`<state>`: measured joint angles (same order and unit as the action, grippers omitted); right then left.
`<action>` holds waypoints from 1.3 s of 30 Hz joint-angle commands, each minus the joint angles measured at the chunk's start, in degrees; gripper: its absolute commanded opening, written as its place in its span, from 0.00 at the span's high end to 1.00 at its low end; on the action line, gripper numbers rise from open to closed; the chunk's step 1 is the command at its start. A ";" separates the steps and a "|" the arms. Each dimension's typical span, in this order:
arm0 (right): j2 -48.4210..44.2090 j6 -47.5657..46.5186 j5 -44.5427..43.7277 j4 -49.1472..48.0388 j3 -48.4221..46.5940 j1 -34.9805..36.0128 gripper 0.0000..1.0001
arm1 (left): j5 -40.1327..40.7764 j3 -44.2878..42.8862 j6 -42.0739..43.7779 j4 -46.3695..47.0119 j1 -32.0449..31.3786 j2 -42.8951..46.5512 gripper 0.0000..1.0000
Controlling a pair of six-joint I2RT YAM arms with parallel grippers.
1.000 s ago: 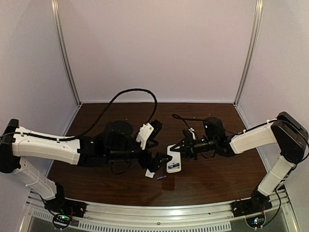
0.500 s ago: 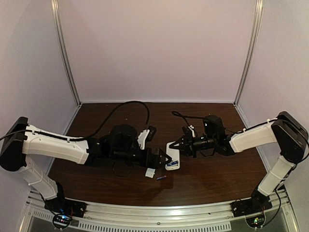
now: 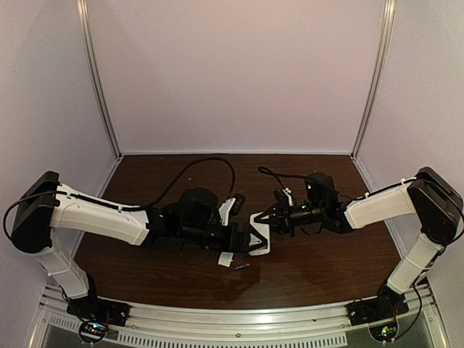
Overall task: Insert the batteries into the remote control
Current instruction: Load the battery into the battery compartment.
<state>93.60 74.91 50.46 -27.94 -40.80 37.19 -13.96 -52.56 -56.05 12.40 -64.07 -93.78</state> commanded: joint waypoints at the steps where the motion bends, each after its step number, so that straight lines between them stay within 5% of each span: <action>1: -0.41 -0.56 -0.71 -0.97 -1.13 -0.19 1.00 | -1.67 -2.26 -0.11 3.19 0.10 -0.94 0.12; 10: -0.56 -0.55 -0.75 -1.15 -1.18 -0.02 1.00 | -2.12 -3.01 -0.31 3.59 0.54 -2.03 0.22; 24: -0.35 0.00 -0.72 -2.10 -0.51 0.07 1.00 | -2.21 -5.95 0.42 0.86 0.59 -4.04 0.23; 39: -1.32 1.31 -0.14 -3.65 -0.44 0.16 1.00 | -3.33 -3.10 -1.21 3.77 1.54 -4.13 0.51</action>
<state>93.56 74.67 50.72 -29.28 -40.80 36.82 -16.69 -55.99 -57.95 11.29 -62.15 -97.62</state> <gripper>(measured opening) 0.171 0.501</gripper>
